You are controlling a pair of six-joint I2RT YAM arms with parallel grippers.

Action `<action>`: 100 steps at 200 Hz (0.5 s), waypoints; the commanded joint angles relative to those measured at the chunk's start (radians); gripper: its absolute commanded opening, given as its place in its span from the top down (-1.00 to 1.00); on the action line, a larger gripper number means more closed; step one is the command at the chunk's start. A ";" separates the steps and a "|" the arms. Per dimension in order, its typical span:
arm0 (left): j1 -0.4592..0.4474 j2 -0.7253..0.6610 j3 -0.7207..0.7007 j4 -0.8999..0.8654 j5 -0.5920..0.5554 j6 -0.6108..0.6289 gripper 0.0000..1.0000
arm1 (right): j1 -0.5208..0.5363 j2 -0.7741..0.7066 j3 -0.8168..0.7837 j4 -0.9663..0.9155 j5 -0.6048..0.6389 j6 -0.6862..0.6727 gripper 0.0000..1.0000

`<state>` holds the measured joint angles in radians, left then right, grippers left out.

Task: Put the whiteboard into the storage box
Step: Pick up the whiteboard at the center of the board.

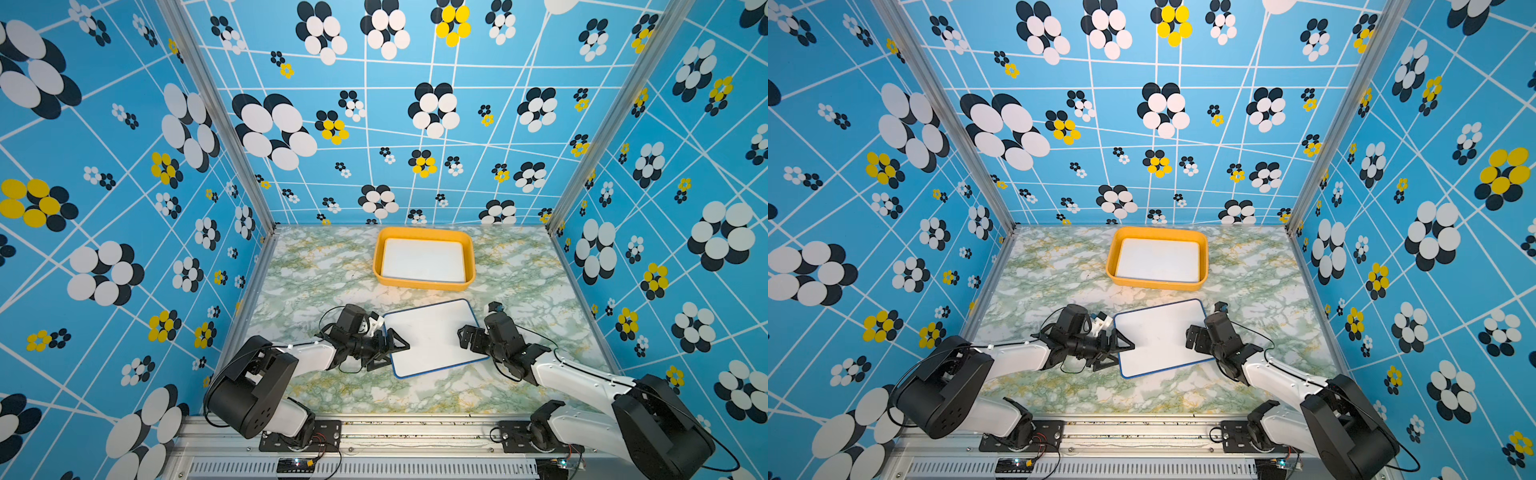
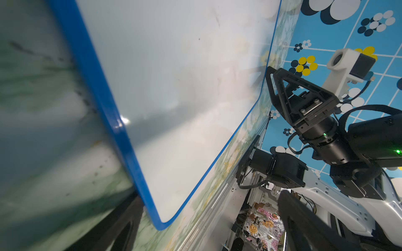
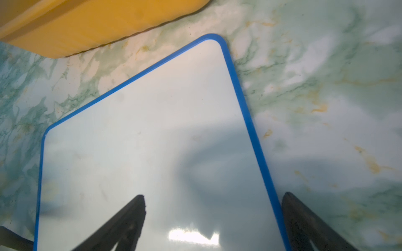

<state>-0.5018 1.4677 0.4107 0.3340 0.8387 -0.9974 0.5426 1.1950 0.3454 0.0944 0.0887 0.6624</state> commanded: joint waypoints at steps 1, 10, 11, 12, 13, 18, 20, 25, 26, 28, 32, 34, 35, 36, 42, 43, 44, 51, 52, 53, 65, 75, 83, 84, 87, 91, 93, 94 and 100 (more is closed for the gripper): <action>-0.033 0.018 -0.028 0.239 0.062 -0.035 -0.99 | 0.126 0.043 -0.080 -0.177 -0.544 0.179 -0.97; -0.025 -0.007 -0.032 0.228 0.061 -0.034 -0.99 | 0.130 0.039 -0.081 -0.175 -0.546 0.182 -0.97; -0.025 -0.010 -0.033 0.227 0.060 -0.033 -0.99 | 0.130 0.039 -0.080 -0.175 -0.545 0.183 -0.97; -0.024 -0.013 -0.032 0.226 0.059 -0.032 -0.99 | 0.131 0.039 -0.079 -0.174 -0.545 0.184 -0.96; -0.023 -0.017 -0.033 0.224 0.059 -0.032 -0.99 | 0.131 0.039 -0.079 -0.174 -0.546 0.185 -0.96; -0.019 -0.033 -0.033 0.214 0.055 -0.028 -0.99 | 0.132 0.036 -0.080 -0.174 -0.544 0.187 -0.96; -0.017 -0.040 -0.033 0.208 0.052 -0.027 -0.99 | 0.131 0.035 -0.079 -0.175 -0.545 0.187 -0.96; -0.015 -0.057 -0.032 0.195 0.051 -0.022 -0.99 | 0.131 0.033 -0.079 -0.174 -0.546 0.189 -0.96; -0.013 -0.060 -0.032 0.194 0.051 -0.022 -0.99 | 0.131 0.033 -0.079 -0.173 -0.546 0.190 -0.96; -0.012 -0.065 -0.031 0.188 0.051 -0.020 -0.99 | 0.131 0.032 -0.079 -0.173 -0.545 0.191 -0.96; -0.010 -0.077 -0.030 0.182 0.051 -0.020 -0.99 | 0.131 0.030 -0.080 -0.171 -0.545 0.192 -0.96; -0.009 -0.083 -0.029 0.182 0.051 -0.020 -0.99 | 0.131 0.029 -0.080 -0.171 -0.545 0.192 -0.96; -0.007 -0.086 -0.030 0.181 0.051 -0.020 -0.99 | 0.132 0.029 -0.080 -0.171 -0.545 0.193 -0.96; -0.007 -0.090 -0.029 0.182 0.051 -0.021 -0.99 | 0.131 0.028 -0.080 -0.170 -0.546 0.193 -0.96; -0.004 -0.106 -0.029 0.180 0.052 -0.025 -0.99 | 0.131 0.026 -0.081 -0.169 -0.546 0.195 -0.96; -0.003 -0.109 -0.029 0.179 0.052 -0.027 -0.99 | 0.131 0.026 -0.082 -0.169 -0.546 0.195 -0.96; -0.003 -0.112 -0.030 0.179 0.052 -0.028 -0.99 | 0.131 0.025 -0.082 -0.169 -0.545 0.195 -0.96; -0.001 -0.128 -0.025 0.177 0.057 -0.038 -0.99 | 0.131 0.025 -0.083 -0.169 -0.544 0.195 -0.96; -0.001 -0.130 -0.024 0.177 0.058 -0.040 -0.99 | 0.131 0.025 -0.083 -0.169 -0.544 0.195 -0.96; -0.002 -0.131 -0.023 0.176 0.059 -0.041 -0.99 | 0.131 0.025 -0.083 -0.169 -0.543 0.195 -0.96; -0.003 -0.153 -0.013 0.159 0.071 -0.053 -0.99 | 0.131 0.029 -0.086 -0.161 -0.544 0.196 -0.96; -0.004 -0.176 -0.002 0.120 0.074 -0.049 -0.99 | 0.131 0.033 -0.090 -0.151 -0.546 0.200 -0.96; -0.004 -0.198 0.004 0.085 0.074 -0.041 -0.97 | 0.131 0.037 -0.091 -0.147 -0.544 0.201 -0.96; -0.004 -0.202 0.006 0.080 0.073 -0.040 -0.97 | 0.131 0.037 -0.091 -0.147 -0.544 0.201 -0.96; -0.003 -0.209 0.008 0.065 0.072 -0.036 -0.96 | 0.131 0.037 -0.092 -0.144 -0.545 0.201 -0.96; -0.003 -0.220 0.011 0.049 0.072 -0.032 -0.95 | 0.131 0.037 -0.094 -0.141 -0.546 0.202 -0.96; -0.002 -0.225 0.012 0.044 0.072 -0.031 -0.94 | 0.130 0.036 -0.095 -0.140 -0.546 0.202 -0.96; -0.003 -0.227 0.013 0.041 0.071 -0.031 -0.93 | 0.131 0.037 -0.095 -0.139 -0.546 0.202 -0.96; -0.003 -0.242 0.014 0.028 0.072 -0.030 -0.89 | 0.130 0.035 -0.097 -0.138 -0.544 0.204 -0.95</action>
<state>-0.4812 1.3052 0.3496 0.2401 0.7956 -1.0363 0.5827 1.1687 0.3283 0.1097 0.0540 0.7227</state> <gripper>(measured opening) 0.977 0.980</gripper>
